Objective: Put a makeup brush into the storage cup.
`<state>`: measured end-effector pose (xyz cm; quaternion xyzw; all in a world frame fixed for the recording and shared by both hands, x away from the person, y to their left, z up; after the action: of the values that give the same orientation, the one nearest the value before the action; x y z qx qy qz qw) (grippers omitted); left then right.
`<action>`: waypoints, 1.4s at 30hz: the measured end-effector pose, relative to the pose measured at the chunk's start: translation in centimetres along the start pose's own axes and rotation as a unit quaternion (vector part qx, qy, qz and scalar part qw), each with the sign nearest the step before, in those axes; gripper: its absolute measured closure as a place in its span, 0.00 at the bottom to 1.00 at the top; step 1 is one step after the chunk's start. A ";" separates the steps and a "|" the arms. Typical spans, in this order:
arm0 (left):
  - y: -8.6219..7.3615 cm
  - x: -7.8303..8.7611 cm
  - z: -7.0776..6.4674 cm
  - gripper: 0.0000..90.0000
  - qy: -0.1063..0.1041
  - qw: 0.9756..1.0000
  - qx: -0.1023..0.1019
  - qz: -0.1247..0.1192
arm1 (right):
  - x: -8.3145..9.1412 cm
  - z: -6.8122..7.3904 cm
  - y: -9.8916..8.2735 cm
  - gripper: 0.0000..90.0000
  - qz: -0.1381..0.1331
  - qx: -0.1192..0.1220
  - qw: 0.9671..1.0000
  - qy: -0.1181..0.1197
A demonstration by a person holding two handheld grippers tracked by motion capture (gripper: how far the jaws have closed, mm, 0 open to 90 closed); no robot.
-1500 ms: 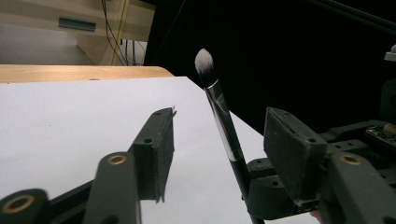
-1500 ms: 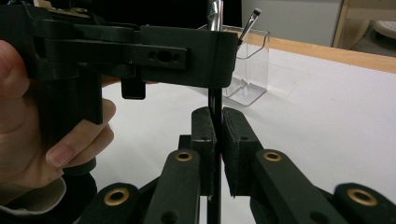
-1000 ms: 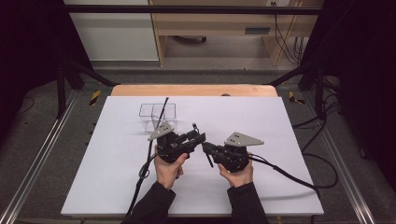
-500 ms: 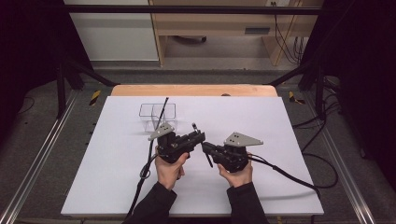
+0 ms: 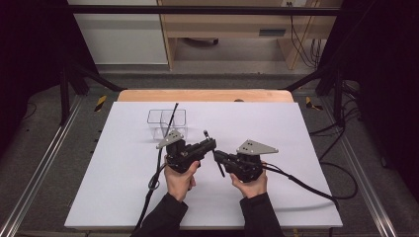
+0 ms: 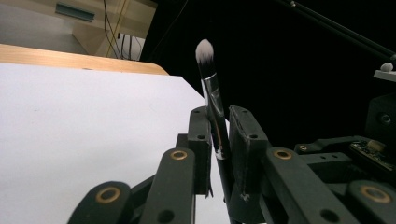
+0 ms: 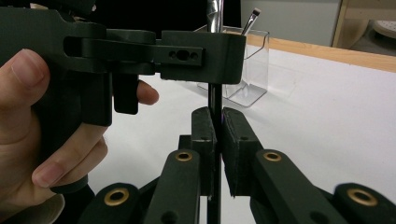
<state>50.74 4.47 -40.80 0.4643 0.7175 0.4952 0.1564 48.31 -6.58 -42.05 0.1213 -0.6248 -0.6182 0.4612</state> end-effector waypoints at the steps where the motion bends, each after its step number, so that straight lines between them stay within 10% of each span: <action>1: 0.0 0.0 0.0 0.88 0.000 1.000 0.000 0.000 | 0.0 0.0 0.0 0.94 0.000 0.000 1.000 0.000; 26: 0.1 0.1 -0.5 0.92 -0.009 1.000 -0.013 -0.006 | -0.1 0.1 0.0 0.93 0.001 -0.002 1.000 0.008; 42: 1.3 2.2 0.1 0.92 0.023 0.998 -0.061 -0.013 | 0.8 -1.1 0.9 0.65 -0.001 -0.003 1.000 -0.019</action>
<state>50.30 6.38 -39.26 0.4330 0.6957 0.5459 0.1746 49.03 -7.68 -41.08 0.1086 -0.6317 -0.6226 0.4488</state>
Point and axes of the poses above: each handheld gripper's, and its own axes: x roughly backward along the jaws, y roughly out of its top, z roughly to its left, the point moved 7 cm from there along -x, roughly forward along the jaws, and after that the axes turned 5 degrees about z, right-handed, at the moved point
